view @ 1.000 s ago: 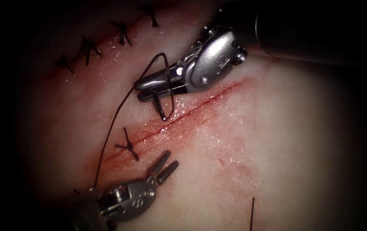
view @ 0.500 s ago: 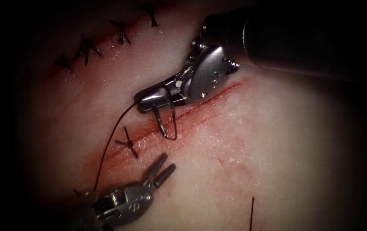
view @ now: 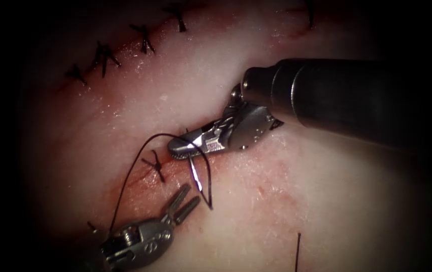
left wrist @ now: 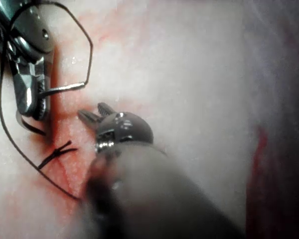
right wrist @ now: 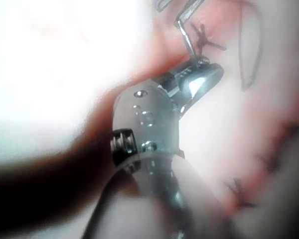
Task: Wound Closure
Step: Throw the needle through the top of the incision with right grasper
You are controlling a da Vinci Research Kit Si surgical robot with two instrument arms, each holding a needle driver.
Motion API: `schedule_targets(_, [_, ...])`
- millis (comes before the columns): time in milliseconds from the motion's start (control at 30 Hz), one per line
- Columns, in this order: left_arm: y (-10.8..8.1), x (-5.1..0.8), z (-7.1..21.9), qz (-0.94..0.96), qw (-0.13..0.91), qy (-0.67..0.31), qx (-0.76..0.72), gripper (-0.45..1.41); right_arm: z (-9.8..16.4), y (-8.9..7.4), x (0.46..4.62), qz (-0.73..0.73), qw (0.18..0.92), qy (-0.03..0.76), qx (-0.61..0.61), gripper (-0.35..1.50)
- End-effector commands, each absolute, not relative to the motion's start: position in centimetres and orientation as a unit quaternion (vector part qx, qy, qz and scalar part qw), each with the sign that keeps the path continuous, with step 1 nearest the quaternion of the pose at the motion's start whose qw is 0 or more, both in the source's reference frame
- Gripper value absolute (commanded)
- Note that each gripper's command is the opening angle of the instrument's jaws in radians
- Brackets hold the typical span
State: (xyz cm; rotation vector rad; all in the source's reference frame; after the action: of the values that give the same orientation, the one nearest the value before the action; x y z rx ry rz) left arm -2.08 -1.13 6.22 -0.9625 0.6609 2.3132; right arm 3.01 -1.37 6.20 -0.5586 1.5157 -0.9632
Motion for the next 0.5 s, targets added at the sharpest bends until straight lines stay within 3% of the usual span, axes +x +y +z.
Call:
schedule_targets(33, [-1.10,-2.13,6.27,0.859,0.271,0.246,-0.358,-0.05,6.27,-1.40,3.06,-0.419,0.587,0.648,-0.245,-0.35])
schedule_targets(500, [-1.14,-2.10,6.27,0.859,0.270,0.247,-0.358,-0.11,6.48,-1.59,3.01,-0.436,0.583,0.634,-0.260,-0.35])
